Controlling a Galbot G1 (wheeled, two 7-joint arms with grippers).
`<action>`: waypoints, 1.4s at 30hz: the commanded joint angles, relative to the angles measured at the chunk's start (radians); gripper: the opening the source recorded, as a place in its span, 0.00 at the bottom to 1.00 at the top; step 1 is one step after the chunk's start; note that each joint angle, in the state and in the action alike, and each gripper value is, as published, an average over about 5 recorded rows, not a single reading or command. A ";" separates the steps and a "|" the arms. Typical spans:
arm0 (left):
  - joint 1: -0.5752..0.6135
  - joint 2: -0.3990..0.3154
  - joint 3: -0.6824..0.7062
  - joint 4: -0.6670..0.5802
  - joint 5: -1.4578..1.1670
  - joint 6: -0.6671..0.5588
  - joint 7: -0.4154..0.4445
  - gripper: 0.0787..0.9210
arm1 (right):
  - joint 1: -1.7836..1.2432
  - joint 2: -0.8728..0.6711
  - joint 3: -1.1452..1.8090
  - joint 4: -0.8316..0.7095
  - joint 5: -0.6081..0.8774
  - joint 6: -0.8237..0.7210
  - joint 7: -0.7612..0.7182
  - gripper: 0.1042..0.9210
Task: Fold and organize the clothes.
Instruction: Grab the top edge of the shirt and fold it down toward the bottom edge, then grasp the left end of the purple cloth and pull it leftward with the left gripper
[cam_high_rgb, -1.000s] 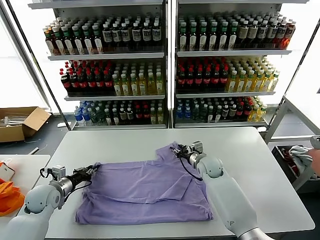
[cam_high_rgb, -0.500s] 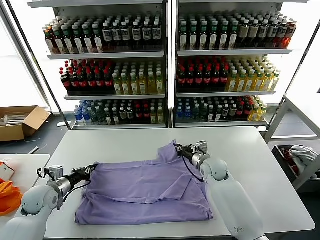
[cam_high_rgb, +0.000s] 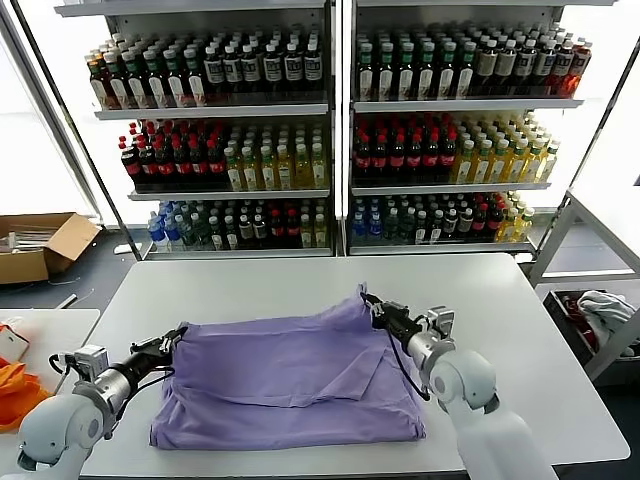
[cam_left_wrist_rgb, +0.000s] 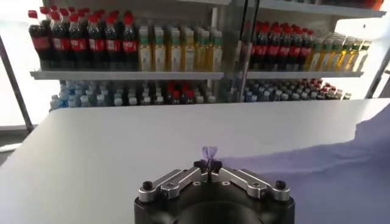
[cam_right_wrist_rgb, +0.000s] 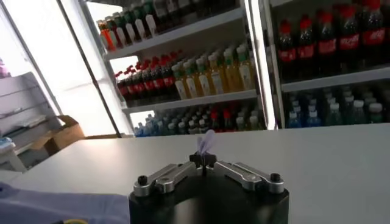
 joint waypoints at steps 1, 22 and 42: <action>0.258 -0.004 -0.156 -0.184 0.031 0.008 -0.015 0.01 | -0.383 -0.028 0.216 0.286 0.030 -0.001 0.015 0.00; 0.444 -0.036 -0.160 -0.222 0.192 -0.013 0.041 0.01 | -0.675 0.001 0.222 0.355 -0.134 0.051 -0.013 0.01; 0.260 -0.089 -0.015 -0.330 0.035 -0.023 -0.243 0.53 | -0.640 0.025 0.390 0.364 -0.121 0.271 0.041 0.70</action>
